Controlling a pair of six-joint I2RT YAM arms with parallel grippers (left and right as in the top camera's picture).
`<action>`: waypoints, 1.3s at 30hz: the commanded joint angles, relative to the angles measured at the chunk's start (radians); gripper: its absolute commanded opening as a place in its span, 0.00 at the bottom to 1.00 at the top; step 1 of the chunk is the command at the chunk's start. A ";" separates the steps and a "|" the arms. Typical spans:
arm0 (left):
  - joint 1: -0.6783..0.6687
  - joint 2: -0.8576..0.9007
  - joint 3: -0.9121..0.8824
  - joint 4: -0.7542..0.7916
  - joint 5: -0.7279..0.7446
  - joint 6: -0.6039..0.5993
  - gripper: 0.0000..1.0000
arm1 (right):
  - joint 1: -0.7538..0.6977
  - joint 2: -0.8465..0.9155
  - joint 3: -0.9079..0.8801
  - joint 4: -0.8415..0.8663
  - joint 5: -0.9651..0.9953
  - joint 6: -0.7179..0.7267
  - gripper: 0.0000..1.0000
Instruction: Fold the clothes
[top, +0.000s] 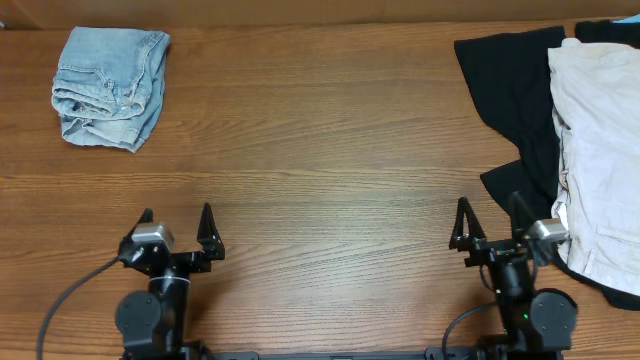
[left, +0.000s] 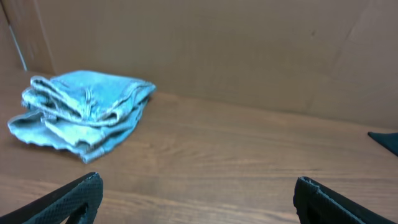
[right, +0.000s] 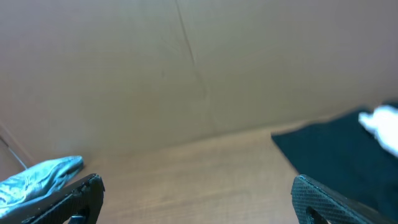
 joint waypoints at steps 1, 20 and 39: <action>-0.002 0.112 0.141 0.008 0.031 0.051 1.00 | 0.006 0.073 0.135 -0.019 -0.009 -0.077 1.00; -0.002 0.964 0.940 -0.520 0.068 0.150 1.00 | 0.003 0.998 1.070 -0.737 -0.008 -0.155 1.00; -0.003 1.409 0.943 -0.461 0.188 0.013 0.89 | -0.297 1.492 1.138 -0.830 0.277 0.165 1.00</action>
